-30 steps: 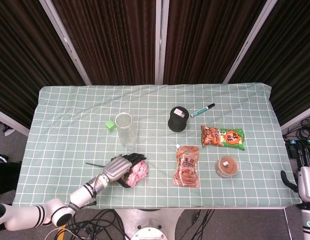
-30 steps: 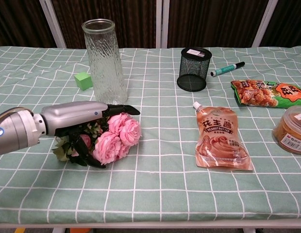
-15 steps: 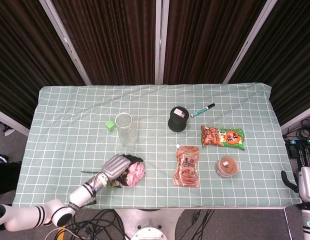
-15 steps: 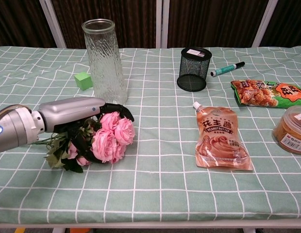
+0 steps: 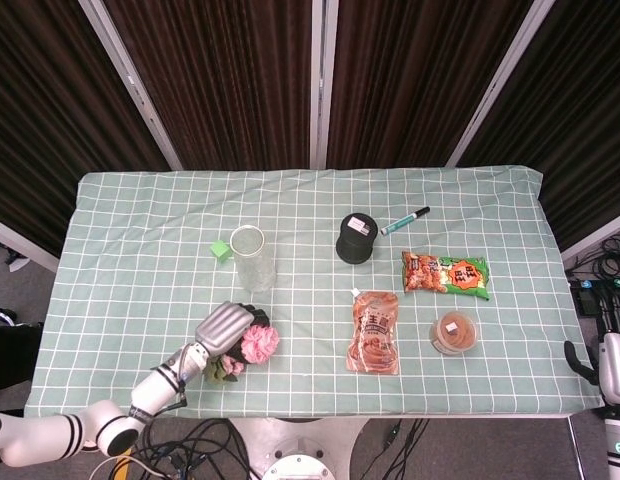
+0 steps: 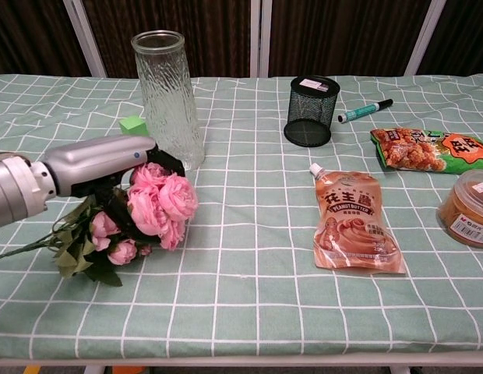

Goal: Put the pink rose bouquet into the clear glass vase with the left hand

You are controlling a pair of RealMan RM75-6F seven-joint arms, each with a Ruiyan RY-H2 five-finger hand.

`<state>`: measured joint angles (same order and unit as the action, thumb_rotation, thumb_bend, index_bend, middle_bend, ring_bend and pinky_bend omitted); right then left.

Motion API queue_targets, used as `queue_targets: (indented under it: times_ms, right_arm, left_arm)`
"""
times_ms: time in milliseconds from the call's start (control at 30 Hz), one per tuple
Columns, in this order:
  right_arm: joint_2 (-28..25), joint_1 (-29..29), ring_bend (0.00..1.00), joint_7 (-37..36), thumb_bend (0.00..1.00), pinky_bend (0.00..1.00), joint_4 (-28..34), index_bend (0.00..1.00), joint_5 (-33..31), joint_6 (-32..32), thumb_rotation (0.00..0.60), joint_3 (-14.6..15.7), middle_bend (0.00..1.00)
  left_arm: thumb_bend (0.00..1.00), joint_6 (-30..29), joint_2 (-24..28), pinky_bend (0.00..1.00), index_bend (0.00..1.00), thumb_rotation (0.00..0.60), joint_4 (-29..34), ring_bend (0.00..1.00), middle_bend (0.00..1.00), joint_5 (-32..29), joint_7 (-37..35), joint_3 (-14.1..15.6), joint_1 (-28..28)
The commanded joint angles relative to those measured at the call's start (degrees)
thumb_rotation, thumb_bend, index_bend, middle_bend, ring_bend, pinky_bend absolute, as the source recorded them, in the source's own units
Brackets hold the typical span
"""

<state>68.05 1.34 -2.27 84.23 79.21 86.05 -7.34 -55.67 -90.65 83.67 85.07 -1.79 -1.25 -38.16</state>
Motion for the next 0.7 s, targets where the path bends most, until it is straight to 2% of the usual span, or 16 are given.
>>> queue_targets:
  times_ms: [33,233,367,467,600,700]
  right_arm:
    - [-0.07,-0.02,0.00,0.02,0.27,0.00,0.10,0.00,0.04,0.12,0.600,-0.06,0.00]
    - [-0.37,-0.12,0.00,0.40,0.27,0.00,0.70,0.00,0.33,0.70,0.600,-0.19,0.00]
    - [-0.56,-0.02,0.00,0.91,0.27,0.00,1.24,0.00,0.80,1.03,0.600,-0.21,0.00]
    - [-0.77,0.12,0.00,1.04,0.27,0.00,1.58,0.00,1.18,0.86,0.600,-0.05,0.00]
    - [-0.83,0.27,0.00,1.53,0.27,0.00,2.14,0.00,1.45,0.93,0.600,-0.03,0.00]
    - [-0.92,0.31,0.00,2.05,0.27,0.00,2.64,0.00,1.69,1.20,0.600,-0.06,0.00]
  left_arm:
    - [0.12,-1.72,1.70,0.52,0.49,0.600,1.50,0.43,0.44,0.88,0.44,0.29,0.85]
    - [0.12,-10.13,7.07,0.53,0.49,0.600,4.50,0.43,0.44,3.14,2.22,-0.50,4.14]
    - [0.12,-18.46,9.58,0.53,0.49,0.600,2.99,0.43,0.44,5.99,5.91,-1.76,6.86]
    - [0.12,-22.03,11.85,0.53,0.49,0.600,2.37,0.43,0.44,5.99,5.52,-3.06,8.31]
    - [0.12,-24.21,15.10,0.54,0.49,0.600,1.75,0.43,0.44,5.27,5.97,-5.12,8.99]
    - [0.12,-23.90,17.80,0.54,0.49,0.600,0.90,0.43,0.44,3.47,5.73,-7.92,8.14]
